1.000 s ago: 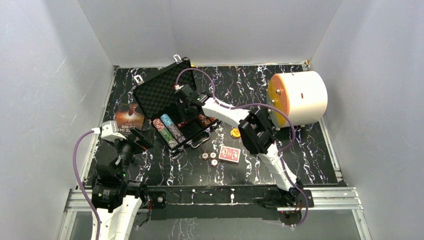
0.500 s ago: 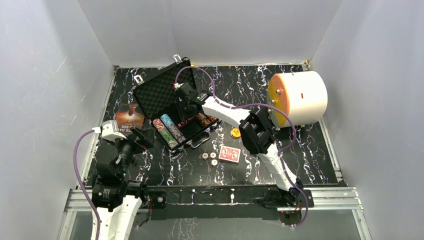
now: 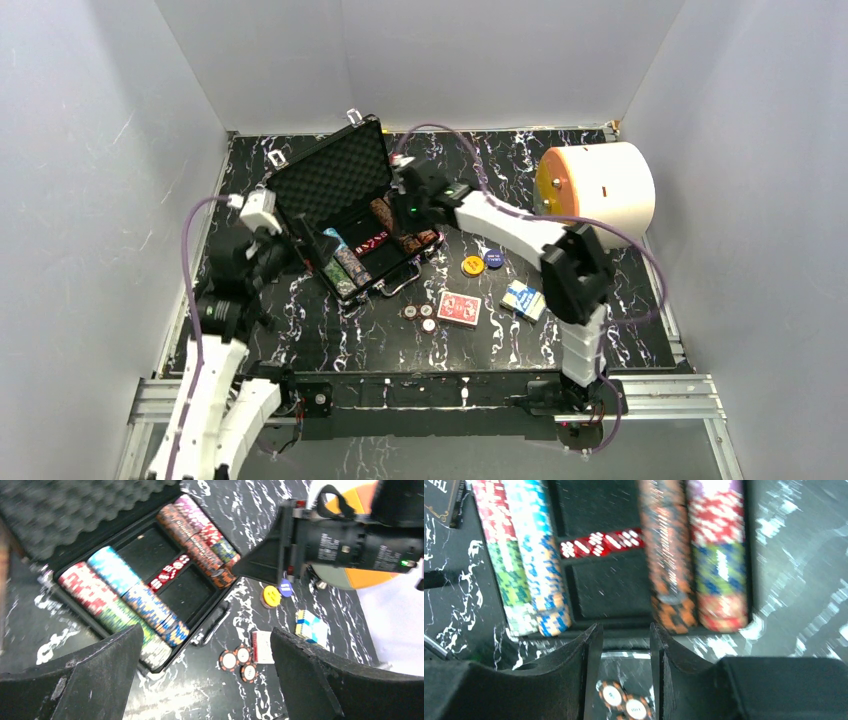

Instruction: Pack up texas hold em set

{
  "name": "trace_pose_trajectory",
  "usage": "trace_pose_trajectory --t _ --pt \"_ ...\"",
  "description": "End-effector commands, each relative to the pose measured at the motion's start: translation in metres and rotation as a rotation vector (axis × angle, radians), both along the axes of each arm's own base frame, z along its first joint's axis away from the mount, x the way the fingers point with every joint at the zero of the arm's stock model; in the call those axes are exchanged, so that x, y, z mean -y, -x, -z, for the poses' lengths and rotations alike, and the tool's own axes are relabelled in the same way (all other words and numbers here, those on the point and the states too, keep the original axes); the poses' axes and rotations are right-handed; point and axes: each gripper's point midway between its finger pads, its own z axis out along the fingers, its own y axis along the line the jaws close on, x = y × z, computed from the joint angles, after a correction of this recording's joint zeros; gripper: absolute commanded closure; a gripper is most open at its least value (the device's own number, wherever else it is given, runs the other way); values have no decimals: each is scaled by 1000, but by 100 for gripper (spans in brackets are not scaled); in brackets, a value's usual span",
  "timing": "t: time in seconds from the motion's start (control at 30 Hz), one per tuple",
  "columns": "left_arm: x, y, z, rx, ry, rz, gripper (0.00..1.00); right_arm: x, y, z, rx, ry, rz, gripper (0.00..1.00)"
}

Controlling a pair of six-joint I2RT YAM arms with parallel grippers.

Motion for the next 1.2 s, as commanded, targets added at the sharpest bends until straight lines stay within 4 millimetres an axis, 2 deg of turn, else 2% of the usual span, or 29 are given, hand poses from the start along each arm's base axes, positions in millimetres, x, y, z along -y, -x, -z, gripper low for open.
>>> trace_pose_trajectory --t 0.0,0.03,0.1,0.2,0.33,0.4,0.5,0.63,0.77,0.97,1.17 --pt "33 -25 -23 7 14 229 2 45 -7 -47 52 -151 106 52" --pt "37 -36 -16 -39 17 252 2 56 -2 -52 51 -168 121 52" --pt "45 -52 -12 -85 18 295 3 74 7 -46 36 -175 146 52" --pt "60 -76 6 -153 -21 330 14 95 22 -33 21 -156 172 52" --pt "90 -100 35 -225 -142 380 26 110 42 -16 -25 -157 183 52" --pt "92 -111 56 -286 -227 366 32 115 49 -9 -39 -155 188 52" --pt "84 -123 81 -349 -343 355 47 123 58 2 -54 -146 195 52" --pt "74 -130 107 -406 -500 379 55 130 62 9 -56 -133 202 52" --pt "80 -128 127 -445 -554 487 58 131 63 17 -70 -129 202 52" --pt "91 -120 145 -484 -625 640 62 131 64 25 -89 -115 194 52" --pt "83 -117 158 -518 -723 654 66 132 65 30 -98 -107 193 52"
